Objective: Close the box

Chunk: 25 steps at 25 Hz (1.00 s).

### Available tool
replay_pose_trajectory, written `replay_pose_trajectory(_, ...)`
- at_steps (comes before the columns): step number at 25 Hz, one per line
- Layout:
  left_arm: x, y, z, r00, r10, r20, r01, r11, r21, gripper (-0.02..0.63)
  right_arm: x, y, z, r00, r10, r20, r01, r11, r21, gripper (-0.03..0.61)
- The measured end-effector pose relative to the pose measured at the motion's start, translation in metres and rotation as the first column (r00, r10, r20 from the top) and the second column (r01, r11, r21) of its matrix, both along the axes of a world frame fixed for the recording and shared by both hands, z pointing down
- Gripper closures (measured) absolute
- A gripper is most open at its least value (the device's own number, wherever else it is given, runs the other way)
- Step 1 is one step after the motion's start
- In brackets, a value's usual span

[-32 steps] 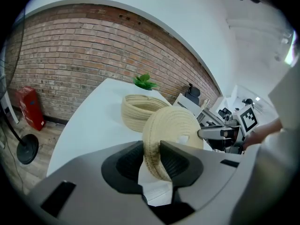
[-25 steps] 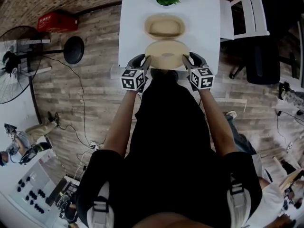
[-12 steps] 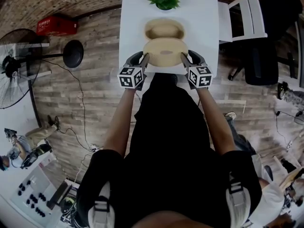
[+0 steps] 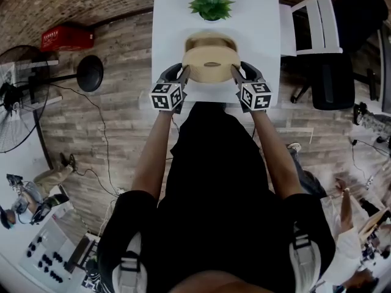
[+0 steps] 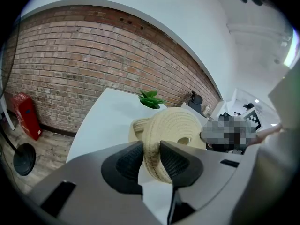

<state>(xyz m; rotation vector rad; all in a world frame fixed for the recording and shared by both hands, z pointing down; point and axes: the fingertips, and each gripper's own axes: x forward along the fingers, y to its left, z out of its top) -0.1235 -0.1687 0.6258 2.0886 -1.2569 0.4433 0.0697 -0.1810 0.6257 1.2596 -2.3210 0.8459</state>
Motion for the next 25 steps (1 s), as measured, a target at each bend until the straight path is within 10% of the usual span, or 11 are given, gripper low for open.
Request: replay_pose_trajectory(25,-0.004,-0.082,0.021,0.995,0.089,0.034,-0.087,0.995,-0.056,0.492,-0.005,-0.072,0.015,0.997,0.033,-0.076,-0.039,0.997,-0.071,0.428)
